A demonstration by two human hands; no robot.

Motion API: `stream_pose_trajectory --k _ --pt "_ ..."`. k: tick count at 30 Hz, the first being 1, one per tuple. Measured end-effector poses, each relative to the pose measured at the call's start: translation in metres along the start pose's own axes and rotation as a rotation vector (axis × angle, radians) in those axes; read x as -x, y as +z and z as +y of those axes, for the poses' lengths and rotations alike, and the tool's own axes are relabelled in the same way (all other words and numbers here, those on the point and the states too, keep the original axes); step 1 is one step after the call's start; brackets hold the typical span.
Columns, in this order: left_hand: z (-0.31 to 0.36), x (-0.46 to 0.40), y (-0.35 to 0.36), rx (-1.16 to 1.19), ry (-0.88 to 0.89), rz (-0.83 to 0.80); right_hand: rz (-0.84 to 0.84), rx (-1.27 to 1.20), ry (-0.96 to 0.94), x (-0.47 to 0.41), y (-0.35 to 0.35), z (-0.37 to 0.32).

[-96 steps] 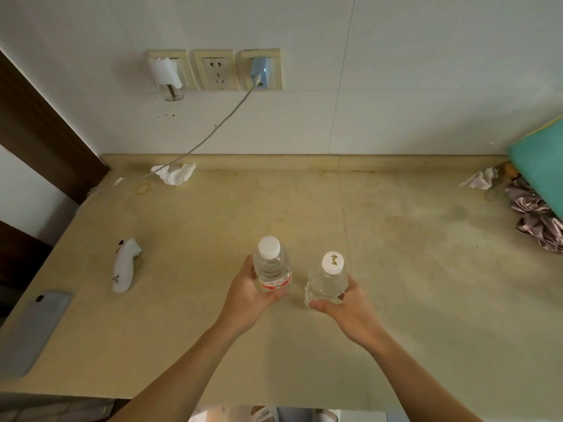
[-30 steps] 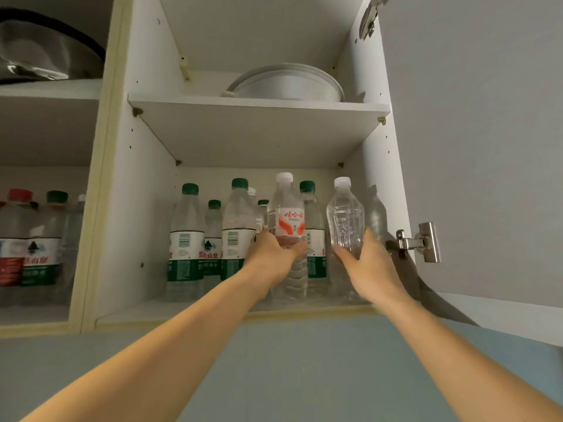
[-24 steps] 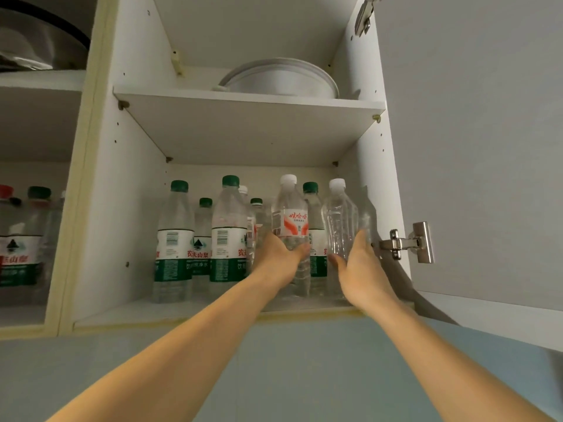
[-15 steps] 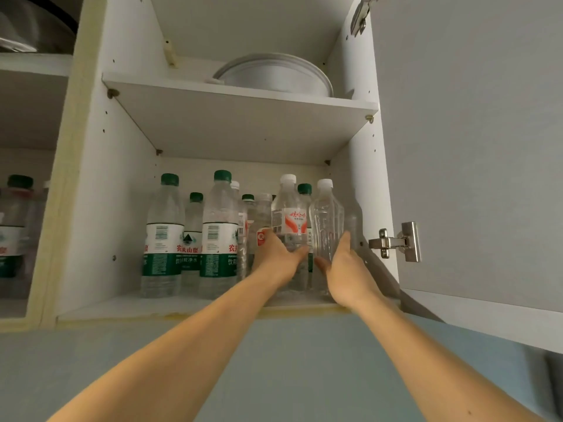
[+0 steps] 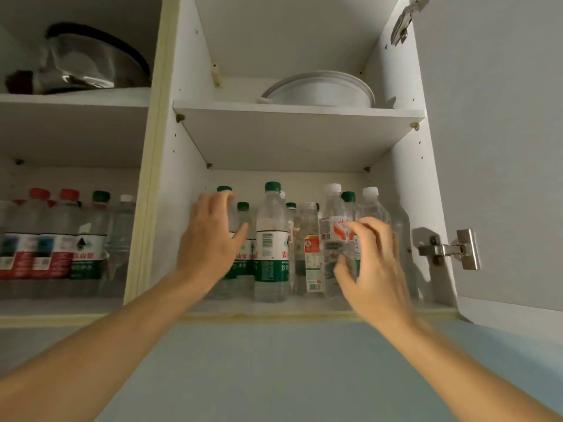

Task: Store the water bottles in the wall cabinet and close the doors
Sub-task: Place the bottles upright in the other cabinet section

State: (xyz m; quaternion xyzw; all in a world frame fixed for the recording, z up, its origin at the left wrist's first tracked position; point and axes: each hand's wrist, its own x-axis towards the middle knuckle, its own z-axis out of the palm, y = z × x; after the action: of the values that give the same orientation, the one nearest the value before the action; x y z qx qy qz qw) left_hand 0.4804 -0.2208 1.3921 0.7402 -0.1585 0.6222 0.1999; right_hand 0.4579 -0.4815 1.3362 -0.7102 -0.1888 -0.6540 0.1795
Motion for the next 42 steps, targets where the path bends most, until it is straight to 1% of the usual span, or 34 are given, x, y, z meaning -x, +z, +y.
stream_pose_trajectory --k 1,3,4,6,9,11,14,17,22,25,28,33,37,42 --pt "-0.013 -0.003 -0.003 -0.013 -0.067 -0.038 -0.056 -0.033 -0.036 -0.005 0.007 -0.012" --pt "-0.031 -0.008 -0.004 -0.01 -0.205 -0.171 -0.214 -0.096 -0.035 -0.015 0.023 -0.036" --pt "-0.036 -0.011 -0.003 0.016 -0.261 -0.252 -0.295 -0.134 0.004 -0.019 0.033 -0.046" --pt "-0.041 -0.015 0.002 0.123 -0.327 -0.396 -0.444 -0.19 0.14 -0.026 0.049 -0.062" --pt "-0.043 -0.015 0.009 0.234 -0.314 -0.523 -0.578 -0.247 0.324 -0.031 0.067 -0.075" --pt "-0.047 -0.017 0.013 0.222 -0.27 -0.548 -0.603 -0.253 0.367 -0.031 0.076 -0.078" --pt "-0.05 -0.027 0.016 0.093 -0.194 -0.573 -0.614 -0.24 0.358 -0.035 0.082 -0.079" --pt "-0.054 -0.044 0.011 -0.033 -0.215 -0.657 -0.655 -0.236 0.341 -0.04 0.086 -0.08" --pt "-0.049 -0.068 -0.002 -0.249 -0.133 -0.7 -0.671 -0.213 0.306 -0.044 0.092 -0.087" --pt "-0.043 -0.076 -0.007 -0.331 -0.094 -0.701 -0.67 -0.198 0.301 -0.044 0.095 -0.093" --pt "-0.04 -0.082 -0.012 -0.465 -0.037 -0.72 -0.682 -0.2 0.307 -0.045 0.1 -0.098" --pt "-0.036 -0.088 -0.023 -0.832 0.174 -0.711 -0.727 -0.211 0.326 -0.05 0.113 -0.108" --pt "-0.039 -0.081 -0.024 -1.023 0.251 -0.73 -0.739 -0.221 0.325 -0.052 0.125 -0.116" --pt "-0.047 -0.065 -0.022 -1.147 0.326 -0.695 -0.744 -0.237 0.362 -0.054 0.136 -0.118"
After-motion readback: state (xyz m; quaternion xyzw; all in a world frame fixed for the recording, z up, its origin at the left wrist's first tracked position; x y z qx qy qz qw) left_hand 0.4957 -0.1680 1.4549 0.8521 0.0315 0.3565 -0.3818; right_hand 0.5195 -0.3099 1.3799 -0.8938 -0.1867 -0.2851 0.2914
